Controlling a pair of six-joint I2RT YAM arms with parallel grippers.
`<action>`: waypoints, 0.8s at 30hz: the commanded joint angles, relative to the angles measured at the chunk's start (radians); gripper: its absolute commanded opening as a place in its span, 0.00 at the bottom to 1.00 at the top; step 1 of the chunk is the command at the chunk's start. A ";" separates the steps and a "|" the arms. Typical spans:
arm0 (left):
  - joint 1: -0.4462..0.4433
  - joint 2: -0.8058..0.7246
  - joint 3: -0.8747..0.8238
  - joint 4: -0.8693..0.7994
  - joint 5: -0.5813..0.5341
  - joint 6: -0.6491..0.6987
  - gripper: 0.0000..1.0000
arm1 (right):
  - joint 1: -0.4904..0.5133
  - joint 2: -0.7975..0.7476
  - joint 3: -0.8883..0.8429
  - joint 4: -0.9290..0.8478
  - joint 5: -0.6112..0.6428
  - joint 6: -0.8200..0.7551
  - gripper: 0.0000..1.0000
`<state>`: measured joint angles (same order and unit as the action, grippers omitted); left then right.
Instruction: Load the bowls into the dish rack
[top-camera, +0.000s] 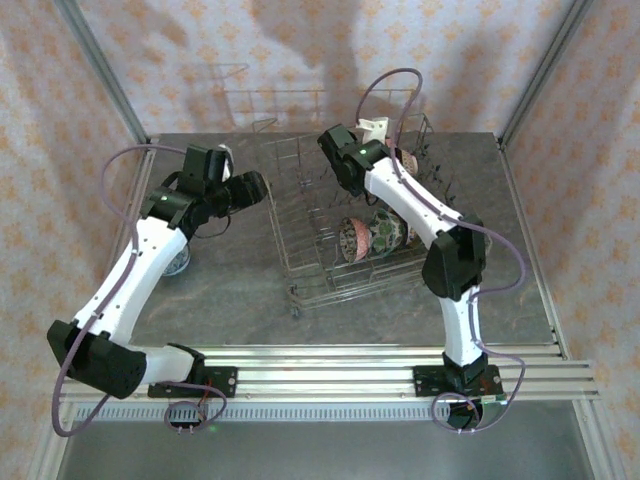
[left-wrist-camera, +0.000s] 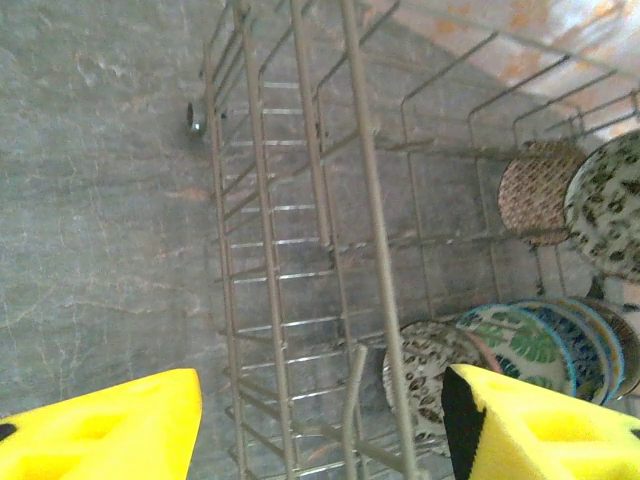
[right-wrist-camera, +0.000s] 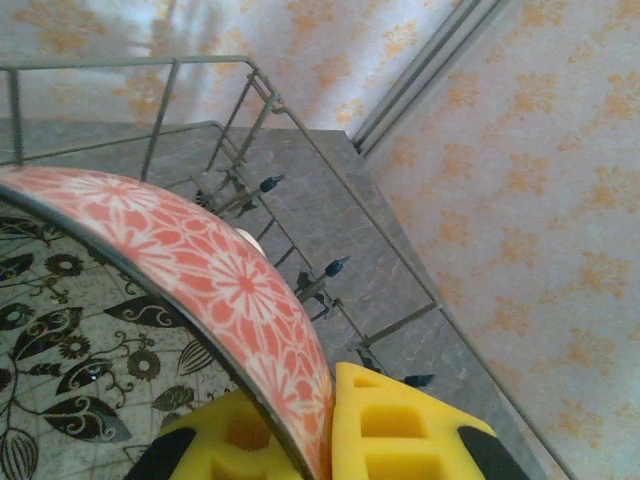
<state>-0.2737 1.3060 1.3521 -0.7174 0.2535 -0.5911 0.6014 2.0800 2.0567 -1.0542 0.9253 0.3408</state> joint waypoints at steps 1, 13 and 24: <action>0.007 0.010 -0.047 0.080 0.098 0.070 0.65 | -0.013 0.051 0.109 -0.160 0.100 0.103 0.00; 0.006 0.031 -0.180 0.218 0.265 0.054 0.65 | -0.020 0.234 0.357 -0.364 0.151 0.164 0.00; -0.045 0.021 -0.250 0.297 0.316 0.000 0.64 | -0.018 0.297 0.417 -0.390 0.186 0.167 0.00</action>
<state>-0.3016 1.3319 1.1225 -0.4553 0.5365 -0.5747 0.5835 2.3669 2.4329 -1.4288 1.0302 0.4969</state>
